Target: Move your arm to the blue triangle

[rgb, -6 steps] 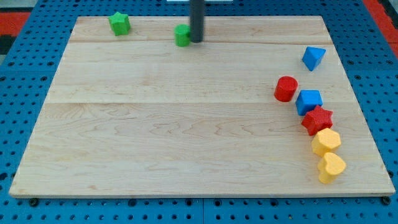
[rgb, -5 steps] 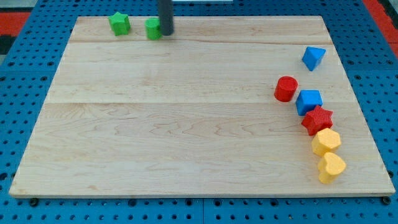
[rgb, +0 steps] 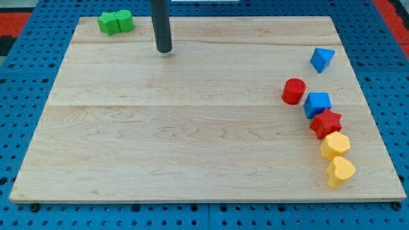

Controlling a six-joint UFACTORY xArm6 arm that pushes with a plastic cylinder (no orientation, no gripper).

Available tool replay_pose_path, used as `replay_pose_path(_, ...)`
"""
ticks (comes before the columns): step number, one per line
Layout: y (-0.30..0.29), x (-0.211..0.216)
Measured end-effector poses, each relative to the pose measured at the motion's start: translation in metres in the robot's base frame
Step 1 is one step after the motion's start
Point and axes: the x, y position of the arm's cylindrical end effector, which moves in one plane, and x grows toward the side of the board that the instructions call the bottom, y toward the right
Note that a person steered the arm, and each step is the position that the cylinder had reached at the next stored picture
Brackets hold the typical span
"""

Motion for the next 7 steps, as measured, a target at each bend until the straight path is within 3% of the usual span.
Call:
replay_pose_path(3,0.000,0.002)
replay_pose_path(4,0.037,0.047)
replay_pose_path(6,0.157,0.078)
replay_pose_path(7,0.189,0.081)
